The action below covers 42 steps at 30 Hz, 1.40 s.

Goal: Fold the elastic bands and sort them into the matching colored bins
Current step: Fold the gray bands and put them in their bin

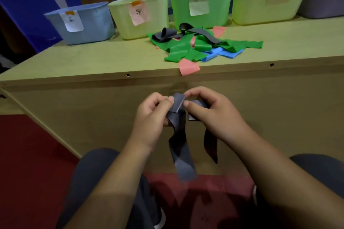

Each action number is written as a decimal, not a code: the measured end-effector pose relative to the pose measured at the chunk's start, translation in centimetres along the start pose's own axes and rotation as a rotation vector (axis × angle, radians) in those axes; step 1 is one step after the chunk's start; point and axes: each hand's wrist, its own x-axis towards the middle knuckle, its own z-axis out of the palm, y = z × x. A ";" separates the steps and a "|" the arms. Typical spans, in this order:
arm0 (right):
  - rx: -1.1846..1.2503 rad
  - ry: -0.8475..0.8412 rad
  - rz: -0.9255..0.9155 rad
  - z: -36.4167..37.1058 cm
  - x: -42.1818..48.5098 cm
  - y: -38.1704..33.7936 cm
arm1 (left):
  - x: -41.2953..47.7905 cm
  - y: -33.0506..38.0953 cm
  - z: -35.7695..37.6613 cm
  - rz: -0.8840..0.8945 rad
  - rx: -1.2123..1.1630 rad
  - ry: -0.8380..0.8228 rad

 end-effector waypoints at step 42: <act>-0.330 -0.010 0.051 -2.8 -0.4 3.4 | 1.5 -4.9 0.8 0.074 0.228 -0.327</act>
